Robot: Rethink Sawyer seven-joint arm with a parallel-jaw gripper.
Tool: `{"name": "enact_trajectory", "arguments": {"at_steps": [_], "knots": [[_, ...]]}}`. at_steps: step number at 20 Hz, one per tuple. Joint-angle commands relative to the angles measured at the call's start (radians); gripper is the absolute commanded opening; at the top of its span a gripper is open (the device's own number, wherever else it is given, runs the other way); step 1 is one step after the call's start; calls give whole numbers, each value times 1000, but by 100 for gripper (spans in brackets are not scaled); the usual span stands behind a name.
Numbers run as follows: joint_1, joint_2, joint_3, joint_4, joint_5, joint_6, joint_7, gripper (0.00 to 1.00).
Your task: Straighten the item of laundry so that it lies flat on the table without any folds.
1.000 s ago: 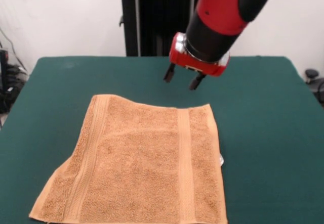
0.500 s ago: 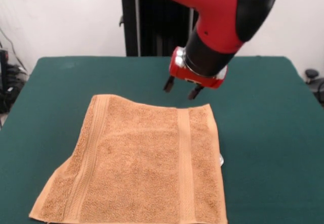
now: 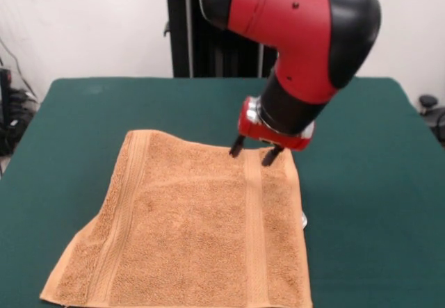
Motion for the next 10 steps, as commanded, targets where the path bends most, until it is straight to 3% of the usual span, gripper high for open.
{"name": "enact_trajectory", "arguments": {"at_steps": [1, 10], "knots": [[63, 79, 87, -28, 88, -98, 386, 100], [90, 156, 92, -21, 164, -229, 418, 100]]}}
